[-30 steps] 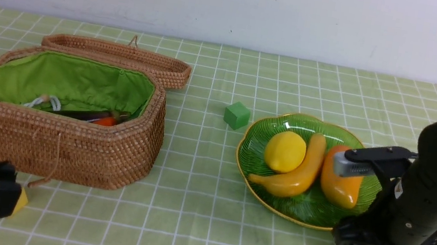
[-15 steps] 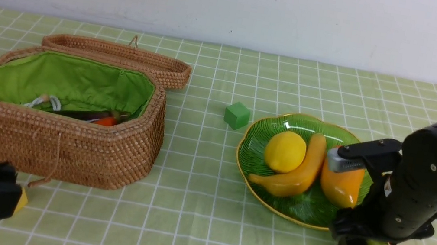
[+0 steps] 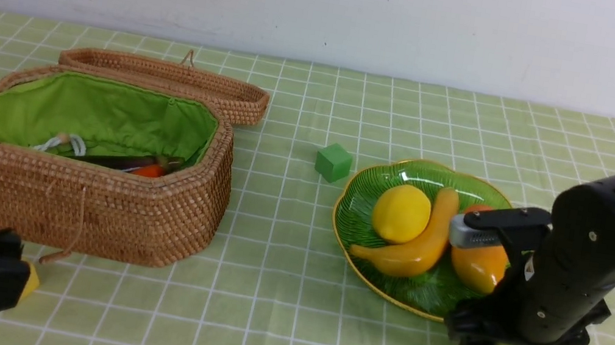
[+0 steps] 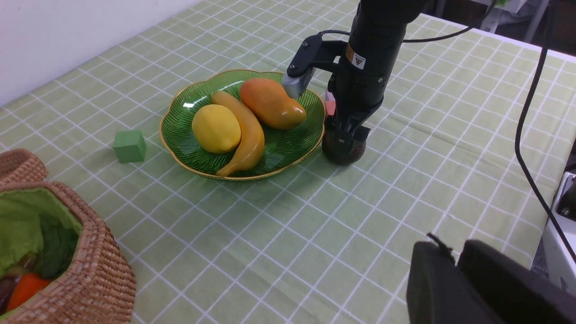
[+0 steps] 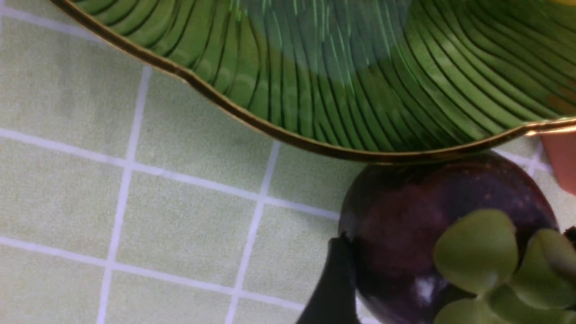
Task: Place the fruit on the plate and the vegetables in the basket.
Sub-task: Use the right arm to grab a mangosteen and put it into the right plate
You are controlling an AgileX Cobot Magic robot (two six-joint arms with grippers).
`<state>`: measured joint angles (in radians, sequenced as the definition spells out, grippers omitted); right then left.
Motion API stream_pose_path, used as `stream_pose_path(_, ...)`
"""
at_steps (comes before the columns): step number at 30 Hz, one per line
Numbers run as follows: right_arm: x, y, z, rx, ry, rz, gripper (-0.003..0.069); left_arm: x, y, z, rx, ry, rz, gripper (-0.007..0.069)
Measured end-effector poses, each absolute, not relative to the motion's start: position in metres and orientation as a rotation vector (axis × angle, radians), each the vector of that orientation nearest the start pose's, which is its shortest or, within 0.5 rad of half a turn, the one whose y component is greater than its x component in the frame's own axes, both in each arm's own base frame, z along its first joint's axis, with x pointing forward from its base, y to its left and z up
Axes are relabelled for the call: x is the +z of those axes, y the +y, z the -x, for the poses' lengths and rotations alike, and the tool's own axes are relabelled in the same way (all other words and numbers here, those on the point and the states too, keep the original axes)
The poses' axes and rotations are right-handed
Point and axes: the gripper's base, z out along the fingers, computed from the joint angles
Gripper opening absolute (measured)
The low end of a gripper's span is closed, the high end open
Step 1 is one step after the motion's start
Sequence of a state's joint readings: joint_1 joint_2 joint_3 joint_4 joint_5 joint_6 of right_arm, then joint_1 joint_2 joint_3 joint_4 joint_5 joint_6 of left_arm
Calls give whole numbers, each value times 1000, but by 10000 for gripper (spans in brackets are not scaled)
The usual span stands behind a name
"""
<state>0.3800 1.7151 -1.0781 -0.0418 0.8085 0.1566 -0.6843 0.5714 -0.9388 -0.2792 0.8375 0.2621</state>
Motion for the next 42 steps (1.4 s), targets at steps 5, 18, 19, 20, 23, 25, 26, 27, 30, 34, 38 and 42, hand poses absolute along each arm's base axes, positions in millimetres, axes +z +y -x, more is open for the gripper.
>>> stream_pose_path(5, 194, 120, -301, 74, 2920, 333, 591, 406, -66, -52, -603, 1778, -858, 81)
stream_pose_path(18, 182, 122, -306, 91, 2954, 298, 602, 406, -66, -52, -603, 1778, -858, 82)
stream_pose_path(19, 181, 122, -307, 90, 2957, 297, 603, 406, -66, -52, -603, 1778, -858, 83)
stream_pose_path(20, 179, 122, -307, 92, 2960, 293, 603, 406, -66, -52, -603, 1778, -858, 84)
stream_pose_path(23, 175, 123, -309, 88, 2971, 294, 604, 406, -66, -52, -603, 1778, -858, 85)
stream_pose_path(25, 174, 123, -309, 87, 2973, 293, 605, 406, -66, -52, -603, 1778, -858, 85)
stream_pose_path(26, 173, 123, -310, 89, 2976, 292, 607, 406, -66, -52, -603, 1778, -858, 85)
stream_pose_path(27, 173, 123, -310, 89, 2976, 292, 607, 406, -66, -52, -603, 1778, -858, 85)
stream_pose_path(30, 172, 123, -310, 91, 2980, 292, 607, 406, -66, -52, -603, 1778, -858, 85)
stream_pose_path(34, 172, 123, -310, 92, 2981, 292, 596, 406, -66, -52, -603, 1778, -858, 85)
stream_pose_path(38, 172, 123, -310, 90, 2988, 291, 596, 406, -66, -52, -603, 1778, -858, 85)
stream_pose_path(42, 175, 123, -308, 99, 2987, 287, 596, 406, -66, -52, -603, 1778, -858, 88)
